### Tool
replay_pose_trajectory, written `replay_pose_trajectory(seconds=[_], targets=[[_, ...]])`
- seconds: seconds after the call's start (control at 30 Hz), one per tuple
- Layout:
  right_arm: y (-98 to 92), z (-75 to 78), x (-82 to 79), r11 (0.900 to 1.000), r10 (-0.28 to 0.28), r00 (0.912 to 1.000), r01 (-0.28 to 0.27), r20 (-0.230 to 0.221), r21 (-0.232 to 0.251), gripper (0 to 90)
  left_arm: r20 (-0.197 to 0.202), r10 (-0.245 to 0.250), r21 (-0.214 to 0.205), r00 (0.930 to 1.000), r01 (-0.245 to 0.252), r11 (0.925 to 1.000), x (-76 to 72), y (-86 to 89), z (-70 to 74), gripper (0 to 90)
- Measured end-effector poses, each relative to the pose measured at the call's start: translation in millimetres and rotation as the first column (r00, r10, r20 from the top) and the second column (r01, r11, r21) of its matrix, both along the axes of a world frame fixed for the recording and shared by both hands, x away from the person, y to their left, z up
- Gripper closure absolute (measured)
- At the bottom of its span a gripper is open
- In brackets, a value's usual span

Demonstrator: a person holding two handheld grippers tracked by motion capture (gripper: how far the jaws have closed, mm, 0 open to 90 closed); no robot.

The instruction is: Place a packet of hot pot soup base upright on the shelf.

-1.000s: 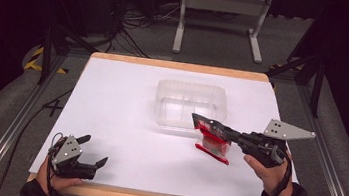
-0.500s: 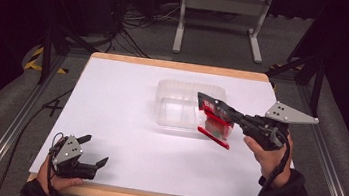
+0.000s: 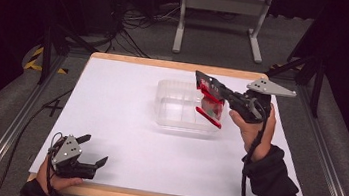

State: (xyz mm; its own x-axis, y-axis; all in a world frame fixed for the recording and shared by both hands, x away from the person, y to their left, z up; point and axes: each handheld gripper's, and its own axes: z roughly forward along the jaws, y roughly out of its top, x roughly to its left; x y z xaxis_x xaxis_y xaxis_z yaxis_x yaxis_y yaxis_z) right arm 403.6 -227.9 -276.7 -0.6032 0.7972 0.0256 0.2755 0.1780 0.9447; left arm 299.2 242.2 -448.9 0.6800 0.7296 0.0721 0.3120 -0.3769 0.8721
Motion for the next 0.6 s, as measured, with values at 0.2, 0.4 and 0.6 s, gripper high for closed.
replay_pose_trajectory(seconds=[0.2, 0.4, 0.6], targets=[[10.3, -1.4, 23.0, 0.9977, -0.066, 0.9976, 0.065, -0.021, -0.017, 90.0, 0.005, 0.0, -0.005, 1.0, 0.0, 1.0, -0.4, 0.4, 0.7, 8.2], [18.2, -5.8, 44.2, 0.9918, -0.126, 0.9911, 0.125, -0.042, -0.027, 90.0, 0.009, -0.004, -0.008, 0.9999, 0.004, 1.0, -0.1, 0.5, 1.0, 8.3], [24.2, -16.5, 61.5, 0.9824, -0.182, 0.9814, 0.18, -0.06, -0.051, 90.0, 0.006, -0.004, -0.014, 1.0, 0.004, 0.9999, -0.4, 1.0, 1.1, 8.2]])
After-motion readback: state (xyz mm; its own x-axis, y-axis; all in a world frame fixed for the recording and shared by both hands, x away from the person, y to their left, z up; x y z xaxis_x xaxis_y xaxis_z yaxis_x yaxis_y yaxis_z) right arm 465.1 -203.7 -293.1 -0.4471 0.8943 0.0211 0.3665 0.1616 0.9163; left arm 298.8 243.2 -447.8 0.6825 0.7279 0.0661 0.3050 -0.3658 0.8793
